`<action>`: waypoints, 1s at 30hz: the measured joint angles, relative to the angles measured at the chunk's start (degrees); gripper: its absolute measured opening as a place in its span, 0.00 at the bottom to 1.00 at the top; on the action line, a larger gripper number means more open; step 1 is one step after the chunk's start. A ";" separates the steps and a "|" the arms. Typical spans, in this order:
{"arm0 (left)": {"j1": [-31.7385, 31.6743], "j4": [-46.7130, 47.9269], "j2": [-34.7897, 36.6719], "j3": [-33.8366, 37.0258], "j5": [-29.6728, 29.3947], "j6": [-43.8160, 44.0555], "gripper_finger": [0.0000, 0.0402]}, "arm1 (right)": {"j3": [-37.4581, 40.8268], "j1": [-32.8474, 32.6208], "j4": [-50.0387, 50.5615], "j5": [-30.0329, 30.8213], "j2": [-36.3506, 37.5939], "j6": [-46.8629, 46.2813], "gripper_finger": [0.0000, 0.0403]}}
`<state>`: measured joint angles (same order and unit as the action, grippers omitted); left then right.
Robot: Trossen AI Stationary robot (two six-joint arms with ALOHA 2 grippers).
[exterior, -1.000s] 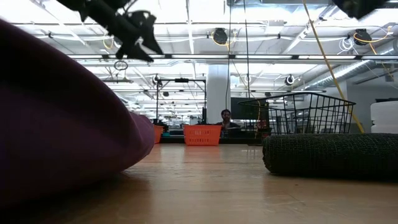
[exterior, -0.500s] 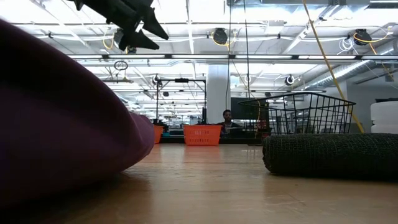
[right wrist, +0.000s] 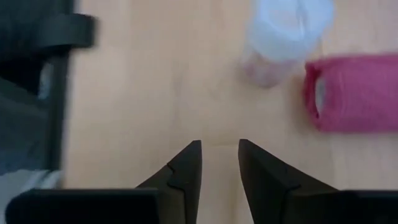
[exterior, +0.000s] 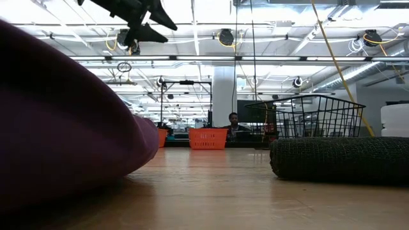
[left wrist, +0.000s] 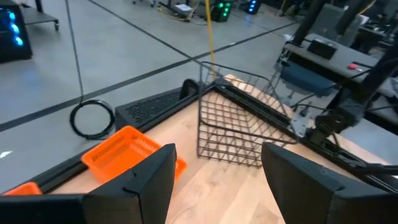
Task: Pick & Place Medicine items
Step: Put the bottom transparent pill bottle into the left orange bin
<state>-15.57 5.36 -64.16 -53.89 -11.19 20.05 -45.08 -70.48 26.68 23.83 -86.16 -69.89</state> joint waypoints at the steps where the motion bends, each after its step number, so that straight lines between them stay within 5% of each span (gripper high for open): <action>1: 0.35 -0.40 0.00 0.00 0.01 -0.12 0.61 | 1.45 0.03 -2.13 0.58 -0.34 -1.03 0.24; 14: 2.82 -2.44 0.00 0.00 -1.37 -1.76 0.61 | 16.57 0.94 -27.76 13.18 -0.74 4.36 0.57; 19: 2.90 -2.39 -0.55 0.00 -1.38 -1.79 0.61 | 20.57 1.09 -32.98 19.74 -0.82 10.74 0.57; 30: 2.88 -2.26 -1.94 0.04 -1.38 -1.79 0.61 | 25.70 4.39 -51.65 19.81 -0.86 25.41 0.57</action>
<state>-12.69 3.10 -66.10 -53.84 -12.58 18.26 -19.39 -66.09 -24.97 43.64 -87.01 -44.49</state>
